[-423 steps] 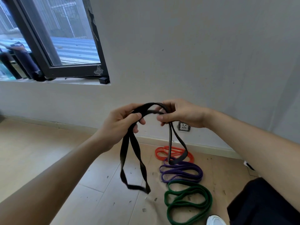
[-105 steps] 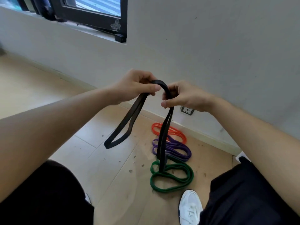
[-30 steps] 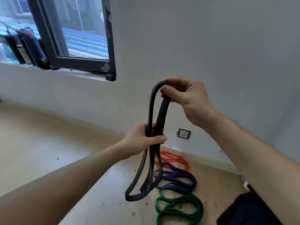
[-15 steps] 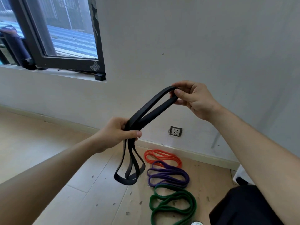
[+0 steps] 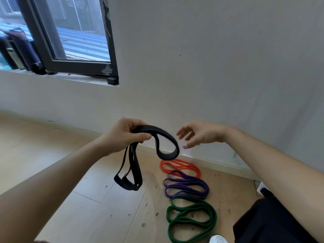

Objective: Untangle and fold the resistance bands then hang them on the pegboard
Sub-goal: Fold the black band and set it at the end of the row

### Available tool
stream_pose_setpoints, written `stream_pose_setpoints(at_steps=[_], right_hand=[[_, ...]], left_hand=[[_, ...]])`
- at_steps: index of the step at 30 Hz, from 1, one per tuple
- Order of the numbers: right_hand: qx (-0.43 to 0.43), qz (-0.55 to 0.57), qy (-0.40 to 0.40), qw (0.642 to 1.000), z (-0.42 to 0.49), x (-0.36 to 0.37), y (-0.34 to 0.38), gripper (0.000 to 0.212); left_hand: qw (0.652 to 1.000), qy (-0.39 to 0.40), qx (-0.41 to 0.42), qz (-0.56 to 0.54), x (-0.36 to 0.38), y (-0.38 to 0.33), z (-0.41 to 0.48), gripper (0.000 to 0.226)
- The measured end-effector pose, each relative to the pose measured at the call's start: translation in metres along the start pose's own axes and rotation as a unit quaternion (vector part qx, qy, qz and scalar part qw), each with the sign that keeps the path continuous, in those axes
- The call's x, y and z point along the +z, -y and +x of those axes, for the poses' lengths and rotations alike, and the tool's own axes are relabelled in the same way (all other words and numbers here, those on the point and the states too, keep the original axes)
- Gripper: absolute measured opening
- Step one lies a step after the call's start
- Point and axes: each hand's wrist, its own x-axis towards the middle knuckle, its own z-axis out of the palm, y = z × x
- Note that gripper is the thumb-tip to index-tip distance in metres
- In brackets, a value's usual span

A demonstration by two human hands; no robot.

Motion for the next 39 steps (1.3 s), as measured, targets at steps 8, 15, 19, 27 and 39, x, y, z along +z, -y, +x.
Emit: stream_pose_setpoints(at_steps=[8,15,19,27,39], right_hand=[[-0.134,0.022,-0.034,0.990,0.008,0.036,0.060,0.038],[-0.154,0.098,-0.097,0.978,0.000,0.022,0.068,0.021],[-0.194,0.166,-0.100,0.962,-0.008,0.014,0.073,0.021],[-0.222,0.272,-0.169,0.921,-0.016,-0.005,0.074,0.019],[-0.103,0.218,-0.081,0.967,-0.014,-0.018,0.017,0.021]], left_hand=[[0.996,0.007,0.046,0.075,0.004,-0.005,-0.001,0.019],[0.999,-0.013,0.036,0.014,0.002,-0.008,-0.003,0.025],[0.999,0.002,0.036,0.023,0.011,-0.008,-0.003,0.023],[0.999,0.036,0.006,-0.016,0.020,-0.001,-0.005,0.013],[0.984,-0.070,-0.046,-0.155,0.008,-0.014,0.002,0.014]])
